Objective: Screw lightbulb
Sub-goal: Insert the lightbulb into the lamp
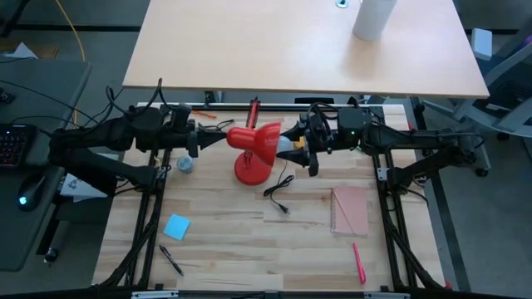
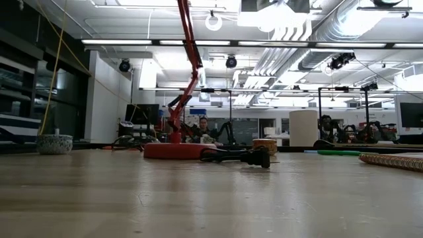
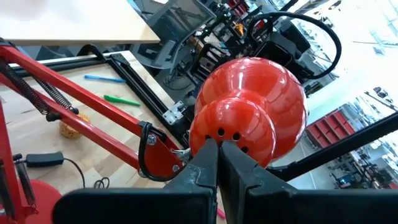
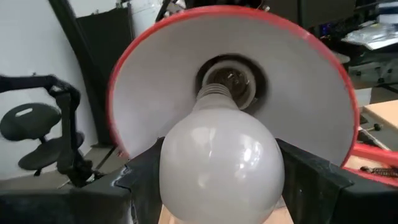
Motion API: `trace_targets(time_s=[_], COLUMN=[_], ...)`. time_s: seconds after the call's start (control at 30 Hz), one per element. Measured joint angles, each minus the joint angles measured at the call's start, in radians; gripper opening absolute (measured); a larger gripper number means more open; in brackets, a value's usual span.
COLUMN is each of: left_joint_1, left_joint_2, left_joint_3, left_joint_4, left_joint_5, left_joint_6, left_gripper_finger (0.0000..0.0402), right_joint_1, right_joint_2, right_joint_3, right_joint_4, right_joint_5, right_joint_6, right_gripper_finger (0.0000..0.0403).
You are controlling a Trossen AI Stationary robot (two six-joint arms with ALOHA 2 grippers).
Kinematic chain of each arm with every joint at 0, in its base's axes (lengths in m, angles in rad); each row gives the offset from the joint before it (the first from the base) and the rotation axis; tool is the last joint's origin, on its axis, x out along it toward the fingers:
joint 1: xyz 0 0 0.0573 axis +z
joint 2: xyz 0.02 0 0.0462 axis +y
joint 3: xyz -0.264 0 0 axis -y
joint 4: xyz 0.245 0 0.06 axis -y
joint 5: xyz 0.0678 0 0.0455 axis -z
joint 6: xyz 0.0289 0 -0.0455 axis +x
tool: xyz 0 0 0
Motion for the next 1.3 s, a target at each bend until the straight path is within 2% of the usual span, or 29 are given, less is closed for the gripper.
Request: trace_targets(time_s=[1.3], left_joint_1=[0.0], left_joint_2=[0.001], left_joint_3=[0.0], left_joint_4=[0.041], left_joint_5=[-0.013], left_joint_6=[0.046], left_gripper_finger=[0.0], right_joint_1=[-0.015], right_joint_2=[0.043], right_joint_3=[-0.002], right_joint_4=[0.126], right_joint_5=[0.005], right_joint_6=[0.079], right_gripper_finger=[0.0254])
